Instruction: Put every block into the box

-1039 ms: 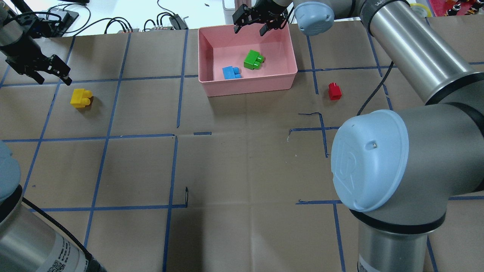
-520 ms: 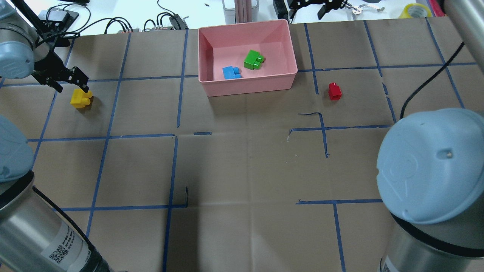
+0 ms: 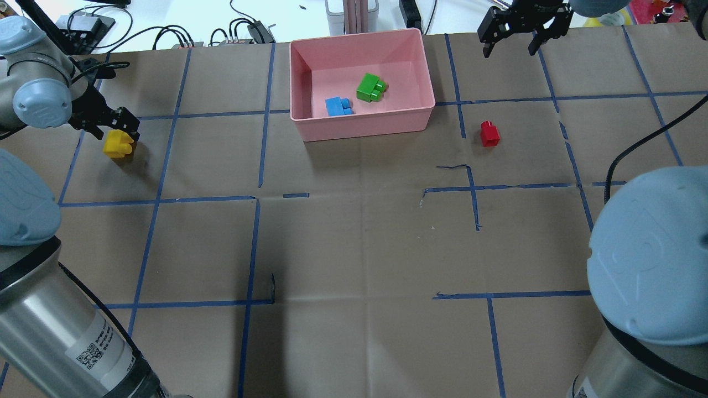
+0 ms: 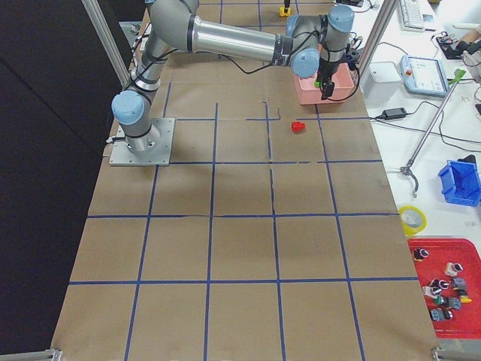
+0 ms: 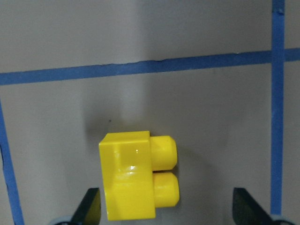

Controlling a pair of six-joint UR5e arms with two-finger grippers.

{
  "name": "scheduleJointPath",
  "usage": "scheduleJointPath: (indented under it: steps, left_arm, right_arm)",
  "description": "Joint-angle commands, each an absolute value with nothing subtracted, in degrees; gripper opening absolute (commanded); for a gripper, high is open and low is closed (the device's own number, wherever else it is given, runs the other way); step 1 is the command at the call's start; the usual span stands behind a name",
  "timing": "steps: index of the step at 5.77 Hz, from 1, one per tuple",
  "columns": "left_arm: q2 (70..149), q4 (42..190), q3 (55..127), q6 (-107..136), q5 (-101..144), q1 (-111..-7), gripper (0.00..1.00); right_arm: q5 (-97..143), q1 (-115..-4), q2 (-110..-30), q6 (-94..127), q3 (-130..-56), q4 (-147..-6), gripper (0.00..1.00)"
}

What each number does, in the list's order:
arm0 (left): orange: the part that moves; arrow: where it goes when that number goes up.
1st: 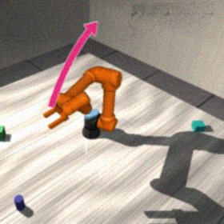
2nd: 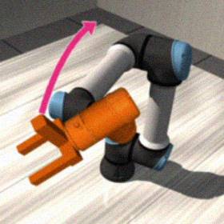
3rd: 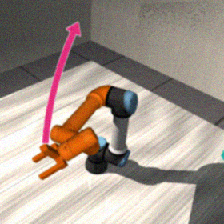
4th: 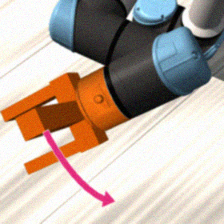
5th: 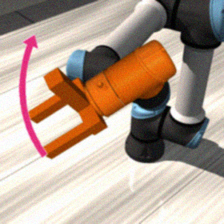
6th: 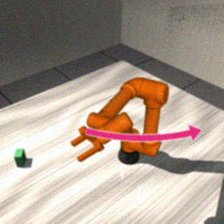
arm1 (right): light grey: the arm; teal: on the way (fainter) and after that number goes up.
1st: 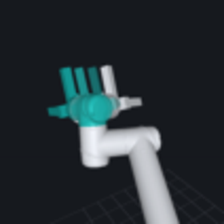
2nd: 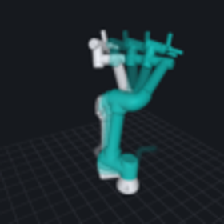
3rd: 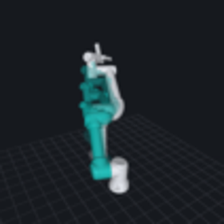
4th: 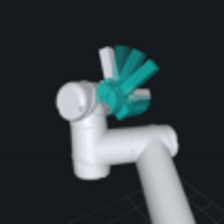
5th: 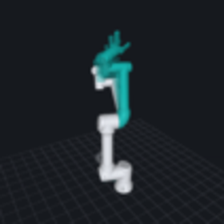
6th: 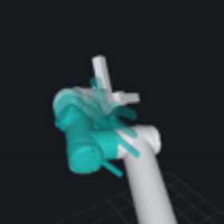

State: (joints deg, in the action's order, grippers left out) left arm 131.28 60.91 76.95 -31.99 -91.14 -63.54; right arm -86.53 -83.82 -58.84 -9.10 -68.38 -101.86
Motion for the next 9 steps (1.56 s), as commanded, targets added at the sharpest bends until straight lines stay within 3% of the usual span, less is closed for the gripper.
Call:
scheduleJointPath:
  steps: [1, 3, 6, 7, 8, 9]
  left_arm:
    - [133.1, 58.6, 77.2, -33.7, -90.6, -63.2, 0.99]
    - [133.2, 58.1, 77.6, -33.8, -90.4, -63.1, 0.94]
    - [133.2, 58.1, 76.8, -34.4, -89.7, -62.5, 0.43]
    - [132.6, 58.2, 76.7, -34.4, -89.8, -62.6, 0.3]
    - [131.4, 59.0, 75.6, -34.4, -90.2, -62.8, 0.21]
    - [129.3, 62.5, 73.1, -34.5, -90.2, -63.4, 0.19]
  right_arm:
    - [-89.2, -83.8, -59.1, -8.4, -76.4, -106.1, 0.93]
    - [-88.9, -83.9, -58.7, -6.3, -83.0, -113.0, 0.93]
    - [-88.6, -83.9, -56.2, -6.1, -88.2, -119.7, 0.93]
    - [-88.2, -83.9, -55.4, -6.1, -88.8, -120.8, 0.94]
    - [-88.2, -83.9, -55.0, -6.1, -88.5, -120.9, 0.93]
    - [-88.2, -83.9, -54.4, -6.1, -88.7, -123.1, 0.93]
